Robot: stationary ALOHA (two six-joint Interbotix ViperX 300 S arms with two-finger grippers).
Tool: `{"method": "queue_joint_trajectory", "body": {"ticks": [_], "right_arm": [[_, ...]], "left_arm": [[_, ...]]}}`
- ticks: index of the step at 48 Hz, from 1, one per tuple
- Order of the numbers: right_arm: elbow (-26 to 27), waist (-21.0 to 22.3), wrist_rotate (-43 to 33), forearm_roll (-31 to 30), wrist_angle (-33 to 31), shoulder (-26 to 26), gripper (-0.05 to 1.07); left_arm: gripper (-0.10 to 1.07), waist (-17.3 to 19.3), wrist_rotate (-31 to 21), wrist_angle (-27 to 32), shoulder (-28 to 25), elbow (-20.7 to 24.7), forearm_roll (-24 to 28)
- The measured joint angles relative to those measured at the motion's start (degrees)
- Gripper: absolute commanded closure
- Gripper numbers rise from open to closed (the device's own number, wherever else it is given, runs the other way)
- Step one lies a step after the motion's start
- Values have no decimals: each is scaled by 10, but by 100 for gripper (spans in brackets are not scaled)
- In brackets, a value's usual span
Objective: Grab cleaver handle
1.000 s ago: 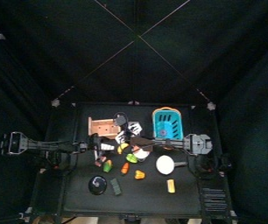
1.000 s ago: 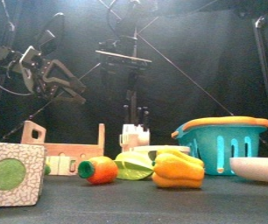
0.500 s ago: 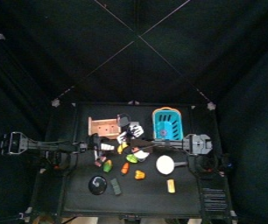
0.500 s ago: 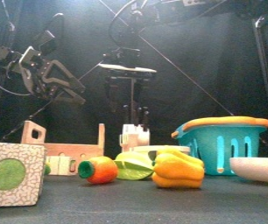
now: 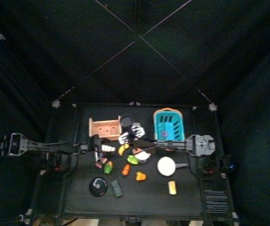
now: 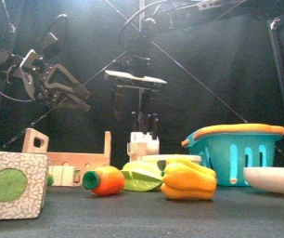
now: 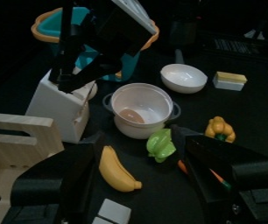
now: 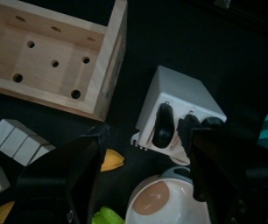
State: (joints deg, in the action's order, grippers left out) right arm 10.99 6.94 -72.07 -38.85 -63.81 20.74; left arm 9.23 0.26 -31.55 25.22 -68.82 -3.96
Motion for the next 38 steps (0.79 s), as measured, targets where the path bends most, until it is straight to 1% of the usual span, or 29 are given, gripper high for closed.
{"method": "queue_joint_trajectory", "body": {"ticks": [14, 19, 24, 29, 38], "right_arm": [[4, 0, -2, -4, -10, 0, 9], [4, 0, -1, -4, -11, 0, 17], [4, 0, -1, -4, -11, 0, 30], [4, 1, -2, -4, -11, 0, 40], [7, 3, -2, -4, -12, 0, 40]], "left_arm": [[2, 0, 1, 0, 0, -1, 0], [2, 0, 1, 0, 0, -1, 0], [2, 0, 1, -1, 0, -1, 0], [2, 0, 1, -1, -1, -1, 0], [2, 0, 1, 0, 0, -1, 0]]}}
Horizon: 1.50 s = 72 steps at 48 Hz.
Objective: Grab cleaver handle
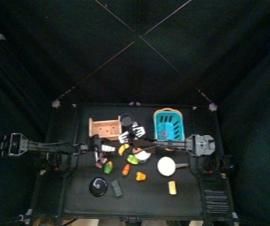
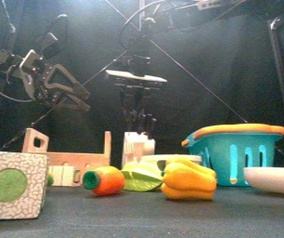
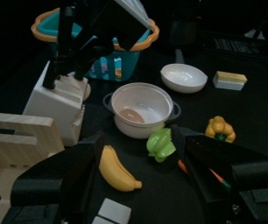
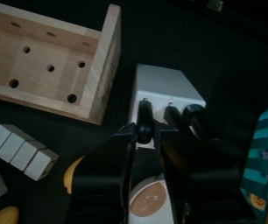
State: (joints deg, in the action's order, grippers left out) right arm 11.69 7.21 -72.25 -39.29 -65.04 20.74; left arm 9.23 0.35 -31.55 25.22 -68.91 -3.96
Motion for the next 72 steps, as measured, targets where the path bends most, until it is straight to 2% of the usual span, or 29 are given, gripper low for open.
{"method": "queue_joint_trajectory", "body": {"ticks": [52, 72], "right_arm": [[15, -2, 8, -23, -11, 0, 43], [-33, -3, 2, -21, 43, -23, 43]], "left_arm": [[2, 0, 0, 0, -1, -2, 0], [2, 0, 0, 0, 0, -2, 0]]}}
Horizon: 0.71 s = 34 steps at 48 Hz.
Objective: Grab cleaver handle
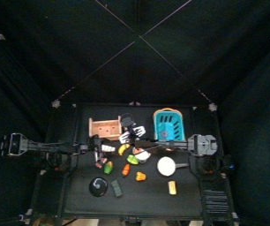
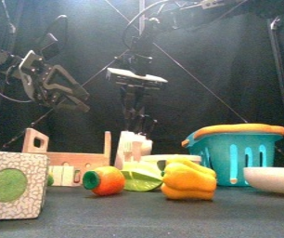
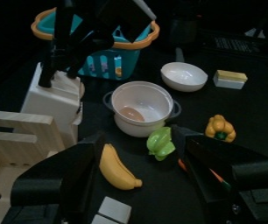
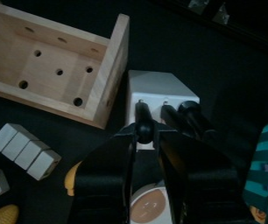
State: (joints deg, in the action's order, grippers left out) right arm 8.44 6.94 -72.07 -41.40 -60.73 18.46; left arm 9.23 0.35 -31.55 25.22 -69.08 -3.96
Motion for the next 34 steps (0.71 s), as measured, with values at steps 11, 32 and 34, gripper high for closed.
{"method": "queue_joint_trajectory", "body": {"ticks": [11, 32, 34], "right_arm": [[-8, 0, 1, 0, 4, -10, 43], [-29, 0, 5, 2, 49, -31, 43], [-36, 0, 4, 4, 56, -35, 43]], "left_arm": [[2, 0, -1, 0, -1, 0, 0], [2, 0, 0, 0, 0, -4, 0], [2, 0, 0, -1, -1, -4, 0]]}}
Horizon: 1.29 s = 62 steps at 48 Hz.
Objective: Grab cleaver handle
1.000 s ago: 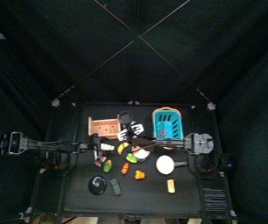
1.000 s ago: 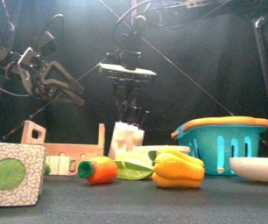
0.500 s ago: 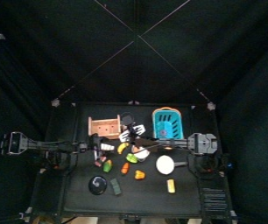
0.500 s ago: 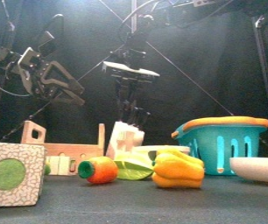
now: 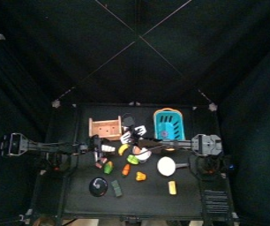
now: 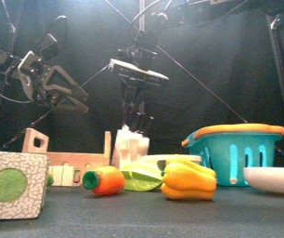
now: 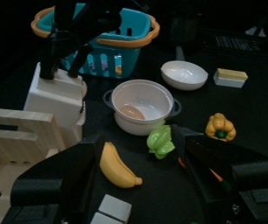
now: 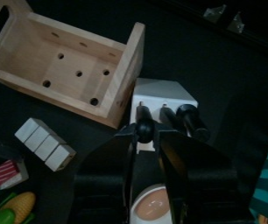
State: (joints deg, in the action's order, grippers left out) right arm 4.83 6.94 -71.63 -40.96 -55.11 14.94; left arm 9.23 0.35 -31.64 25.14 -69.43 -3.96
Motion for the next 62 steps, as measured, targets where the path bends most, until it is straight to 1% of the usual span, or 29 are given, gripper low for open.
{"method": "queue_joint_trajectory", "body": {"ticks": [6, 15, 26, 41, 50, 62], "right_arm": [[-11, 0, -3, 5, 5, -7, 43], [-11, -1, -3, 1, -5, -9, 43], [4, -14, -4, -21, -61, -9, 43], [32, -21, 4, -34, -60, -9, 43], [33, -19, 4, -40, -62, -9, 43], [36, -28, 5, -57, -105, -11, 43]], "left_arm": [[2, 0, 0, 1, 1, 0, 1], [2, 0, 0, 0, 1, 1, 0], [2, 1, 0, 1, 1, 1, 1], [2, 1, 0, 1, 1, 0, 0], [2, 1, 0, 0, 1, 0, 0], [2, 1, 0, 1, 1, -2, 0]]}}
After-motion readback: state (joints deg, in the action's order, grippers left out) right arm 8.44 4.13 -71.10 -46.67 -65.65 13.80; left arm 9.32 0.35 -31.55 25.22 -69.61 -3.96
